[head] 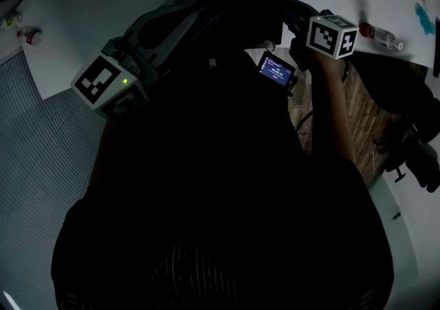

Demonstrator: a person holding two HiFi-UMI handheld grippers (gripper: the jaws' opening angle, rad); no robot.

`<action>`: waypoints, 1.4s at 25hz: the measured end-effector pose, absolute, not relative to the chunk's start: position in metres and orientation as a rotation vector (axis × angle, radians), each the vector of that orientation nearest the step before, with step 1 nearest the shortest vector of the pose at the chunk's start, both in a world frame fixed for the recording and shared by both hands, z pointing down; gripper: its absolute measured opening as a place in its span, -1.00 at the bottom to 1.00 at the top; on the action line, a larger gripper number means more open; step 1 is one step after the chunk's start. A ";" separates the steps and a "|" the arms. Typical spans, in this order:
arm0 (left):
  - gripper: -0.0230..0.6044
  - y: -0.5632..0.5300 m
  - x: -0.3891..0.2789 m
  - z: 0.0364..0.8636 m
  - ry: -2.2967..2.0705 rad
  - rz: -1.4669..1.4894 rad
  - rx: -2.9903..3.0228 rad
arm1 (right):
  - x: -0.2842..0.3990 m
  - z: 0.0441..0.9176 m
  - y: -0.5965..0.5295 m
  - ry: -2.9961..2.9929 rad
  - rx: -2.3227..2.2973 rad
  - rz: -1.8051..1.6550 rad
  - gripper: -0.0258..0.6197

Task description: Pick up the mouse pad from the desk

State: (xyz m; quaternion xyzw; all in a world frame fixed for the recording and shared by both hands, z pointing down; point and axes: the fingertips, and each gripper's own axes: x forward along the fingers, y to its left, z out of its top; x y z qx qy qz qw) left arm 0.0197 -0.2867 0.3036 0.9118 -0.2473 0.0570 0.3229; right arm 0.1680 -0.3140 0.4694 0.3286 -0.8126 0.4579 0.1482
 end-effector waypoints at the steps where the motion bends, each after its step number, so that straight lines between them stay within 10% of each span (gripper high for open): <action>1: -0.91 -0.284 0.019 0.301 -0.653 0.147 2.400 | 0.163 0.456 -0.313 -2.374 0.928 1.304 -0.86; 35: -0.90 -0.252 -0.001 0.207 -0.720 -0.055 2.669 | 0.083 0.188 -0.267 -2.945 0.686 0.784 -0.86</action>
